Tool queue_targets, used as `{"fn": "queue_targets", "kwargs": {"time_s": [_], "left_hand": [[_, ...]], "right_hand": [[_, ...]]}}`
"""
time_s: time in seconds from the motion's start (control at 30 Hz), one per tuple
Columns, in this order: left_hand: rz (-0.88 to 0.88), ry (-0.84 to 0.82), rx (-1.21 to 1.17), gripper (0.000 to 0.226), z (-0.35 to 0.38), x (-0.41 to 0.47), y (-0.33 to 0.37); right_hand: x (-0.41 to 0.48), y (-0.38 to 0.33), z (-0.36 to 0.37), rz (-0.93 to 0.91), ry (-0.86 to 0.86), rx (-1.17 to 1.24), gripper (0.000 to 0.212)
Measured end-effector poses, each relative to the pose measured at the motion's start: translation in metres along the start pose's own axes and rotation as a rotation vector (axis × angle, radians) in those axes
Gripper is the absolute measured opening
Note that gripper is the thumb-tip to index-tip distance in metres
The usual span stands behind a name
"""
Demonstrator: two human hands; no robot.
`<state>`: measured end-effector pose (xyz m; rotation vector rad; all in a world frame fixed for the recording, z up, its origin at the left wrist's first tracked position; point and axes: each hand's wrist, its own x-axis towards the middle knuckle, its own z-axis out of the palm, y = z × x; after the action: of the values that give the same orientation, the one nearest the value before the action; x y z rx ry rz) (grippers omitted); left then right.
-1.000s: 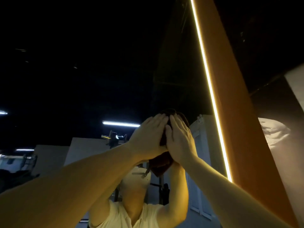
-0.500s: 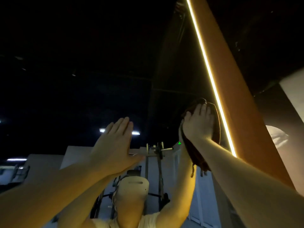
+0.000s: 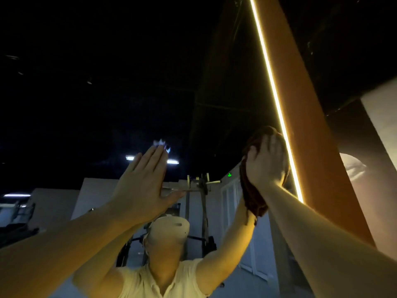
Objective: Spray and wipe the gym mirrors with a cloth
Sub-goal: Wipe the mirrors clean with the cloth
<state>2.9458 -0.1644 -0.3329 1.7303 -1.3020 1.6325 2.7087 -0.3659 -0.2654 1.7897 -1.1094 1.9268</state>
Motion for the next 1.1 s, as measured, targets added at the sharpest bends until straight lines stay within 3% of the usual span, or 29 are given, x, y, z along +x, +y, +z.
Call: {"fn": "queue_targets", "kwargs": {"time_s": [0.07, 0.13, 0.23, 0.37, 0.43, 0.5, 0.57, 0.73, 0.8, 0.87, 1.0, 1.1], "left_hand": [[-0.026, -0.004, -0.029, 0.112, 0.002, -0.004, 0.005], [-0.043, 0.01, -0.071, 0.114, 0.005, -0.003, 0.005], [-0.02, -0.014, -0.082, 0.109, 0.004, -0.002, 0.001], [-0.019, 0.041, -0.206, 0.083, -0.01, -0.009, -0.009], [-0.037, 0.141, -0.216, 0.076, -0.008, -0.022, -0.014], [-0.037, 0.179, -0.187, 0.07, -0.001, -0.035, -0.016], [-0.018, 0.181, -0.149, 0.068, 0.003, -0.045, -0.014], [0.058, 0.11, -0.032, 0.066, 0.001, -0.062, -0.006], [0.07, 0.094, -0.008, 0.062, -0.007, -0.072, -0.004], [0.084, 0.076, 0.015, 0.058, -0.013, -0.084, -0.006], [0.038, 0.026, -0.001, 0.055, -0.02, -0.1, -0.018], [-0.03, 0.087, -0.058, 0.037, -0.021, -0.107, -0.027]], "right_hand": [[-0.006, -0.014, 0.005, 0.216, 0.036, 0.042, 0.066], [-0.024, -0.045, 0.009, 0.174, 0.054, 0.062, 0.067], [-0.067, -0.092, 0.011, -0.101, -0.031, 0.069, 0.065], [-0.127, -0.135, 0.015, -0.574, -0.221, 0.041, 0.063], [-0.141, -0.129, 0.013, -0.783, -0.269, 0.018, 0.061], [-0.131, -0.103, 0.009, -0.862, -0.248, -0.028, 0.061], [-0.108, -0.067, 0.002, -0.778, -0.2, -0.036, 0.061], [-0.066, 0.021, -0.003, -0.232, -0.061, 0.013, 0.07], [-0.06, 0.023, 0.001, 0.017, 0.0, 0.013, 0.072], [-0.062, 0.002, 0.005, 0.14, 0.016, 0.033, 0.069], [-0.081, -0.076, 0.013, -0.046, -0.028, 0.067, 0.064], [-0.106, -0.142, 0.018, -0.267, -0.079, 0.044, 0.064]]}}
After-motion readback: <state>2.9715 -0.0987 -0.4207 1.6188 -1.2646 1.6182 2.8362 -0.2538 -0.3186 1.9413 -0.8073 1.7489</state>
